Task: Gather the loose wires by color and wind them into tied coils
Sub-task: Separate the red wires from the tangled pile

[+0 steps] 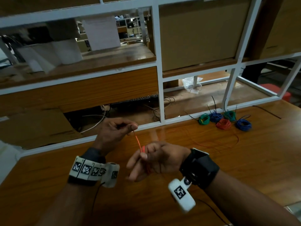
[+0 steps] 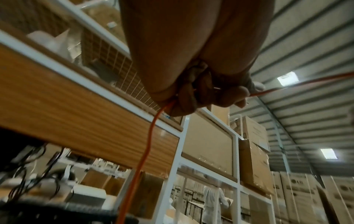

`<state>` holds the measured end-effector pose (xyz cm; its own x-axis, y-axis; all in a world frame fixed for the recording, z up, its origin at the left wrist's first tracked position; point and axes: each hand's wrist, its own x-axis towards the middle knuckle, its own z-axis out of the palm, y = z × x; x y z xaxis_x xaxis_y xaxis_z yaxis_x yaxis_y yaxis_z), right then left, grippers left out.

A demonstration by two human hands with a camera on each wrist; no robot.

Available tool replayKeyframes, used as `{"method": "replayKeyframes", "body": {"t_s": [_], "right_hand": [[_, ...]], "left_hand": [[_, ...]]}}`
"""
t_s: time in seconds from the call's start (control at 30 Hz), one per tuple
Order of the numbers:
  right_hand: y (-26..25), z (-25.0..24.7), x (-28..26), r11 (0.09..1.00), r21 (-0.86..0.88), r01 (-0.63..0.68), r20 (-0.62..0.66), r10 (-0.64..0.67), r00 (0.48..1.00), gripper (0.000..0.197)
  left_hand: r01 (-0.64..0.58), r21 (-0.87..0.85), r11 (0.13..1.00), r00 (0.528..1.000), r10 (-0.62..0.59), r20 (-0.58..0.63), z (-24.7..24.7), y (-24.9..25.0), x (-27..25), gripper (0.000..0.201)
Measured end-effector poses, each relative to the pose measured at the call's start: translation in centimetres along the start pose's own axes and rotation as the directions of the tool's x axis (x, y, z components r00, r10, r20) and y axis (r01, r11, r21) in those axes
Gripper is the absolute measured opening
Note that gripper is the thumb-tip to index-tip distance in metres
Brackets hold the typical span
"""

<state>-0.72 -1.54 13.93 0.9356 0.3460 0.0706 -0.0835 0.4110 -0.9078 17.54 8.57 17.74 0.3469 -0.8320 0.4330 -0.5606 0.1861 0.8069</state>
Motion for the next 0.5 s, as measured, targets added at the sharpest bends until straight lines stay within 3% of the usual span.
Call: {"method": "replayKeyframes", "body": {"t_s": [0.07, 0.13, 0.2, 0.3, 0.37, 0.43, 0.5], "right_hand": [[-0.9, 0.5, 0.5, 0.974, 0.151, 0.170, -0.027, -0.168, 0.985, 0.032], [-1.9, 0.7, 1.3, 0.914, 0.249, 0.320, -0.135, -0.294, 0.946, 0.034], [-3.0, 0.4, 1.9, 0.855, 0.263, 0.447, -0.280, -0.376, 0.883, 0.035], [-4.2, -0.4, 2.6, 0.764, 0.257, 0.591, -0.495, -0.422, 0.760, 0.038], [-4.2, -1.2, 3.0, 0.701, 0.218, 0.679, -0.636, -0.426, 0.644, 0.039], [-4.1, -2.1, 3.5, 0.670, 0.084, 0.738, -0.784, -0.413, 0.464, 0.039], [-4.0, -3.0, 3.6, 0.744, -0.161, 0.649, -0.856, -0.433, 0.283, 0.032]], "left_hand": [[0.133, -0.074, 0.988, 0.989, -0.137, -0.058, 0.7, -1.4, 0.0, 0.022], [0.257, -0.158, 0.953, 0.964, -0.264, -0.026, 1.6, -3.2, -0.5, 0.019], [0.309, -0.129, 0.942, 0.948, -0.316, -0.040, 2.7, -4.7, -1.4, 0.012], [0.393, -0.154, 0.906, 0.912, -0.405, -0.056, 5.1, -4.7, -3.7, 0.021], [0.409, -0.200, 0.890, 0.909, -0.417, 0.004, 6.1, -4.3, -5.2, 0.018], [0.412, -0.128, 0.902, 0.908, -0.418, -0.019, 6.4, -4.5, -6.5, 0.013], [0.413, -0.039, 0.910, 0.908, -0.414, -0.061, 5.9, -4.7, -7.9, 0.015]]}}
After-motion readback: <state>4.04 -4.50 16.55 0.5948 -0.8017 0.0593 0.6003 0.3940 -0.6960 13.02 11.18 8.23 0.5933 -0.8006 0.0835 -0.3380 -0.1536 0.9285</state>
